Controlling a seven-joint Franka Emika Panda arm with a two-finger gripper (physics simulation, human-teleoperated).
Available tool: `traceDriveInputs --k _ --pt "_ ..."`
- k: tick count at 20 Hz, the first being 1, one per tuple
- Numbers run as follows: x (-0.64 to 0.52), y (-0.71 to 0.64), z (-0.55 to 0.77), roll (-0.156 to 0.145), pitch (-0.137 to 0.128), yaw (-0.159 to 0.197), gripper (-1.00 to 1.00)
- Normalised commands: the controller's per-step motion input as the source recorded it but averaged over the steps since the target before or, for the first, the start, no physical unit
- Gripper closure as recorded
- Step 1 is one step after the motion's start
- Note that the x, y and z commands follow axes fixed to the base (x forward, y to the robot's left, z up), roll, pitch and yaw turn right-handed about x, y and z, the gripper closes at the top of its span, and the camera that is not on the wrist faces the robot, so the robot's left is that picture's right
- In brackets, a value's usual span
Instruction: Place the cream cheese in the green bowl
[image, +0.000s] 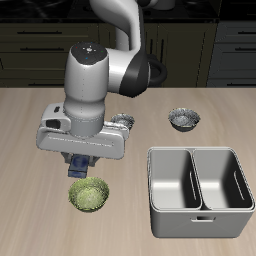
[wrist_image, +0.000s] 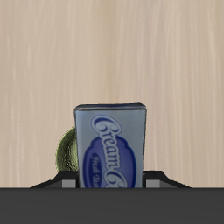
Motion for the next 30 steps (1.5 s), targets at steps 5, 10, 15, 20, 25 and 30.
traceDriveInputs --k 5,10,15,20,25,30 --pt "0.08 0.01 -0.11 -0.005 0.007 0.001 1.00" --pt "0.12 0.10 -0.30 0.013 0.032 0.012 1.00" --pt "0.08 0.06 -0.28 0.000 0.034 0.004 1.00" --pt "0.00 -0.01 -0.32 -0.030 0.056 0.010 1.00" --pt "-0.11 -0.04 -0.28 0.012 0.079 0.010 -1.00" --pt "-0.13 -0.04 0.01 0.002 0.012 -0.012 -1.00"
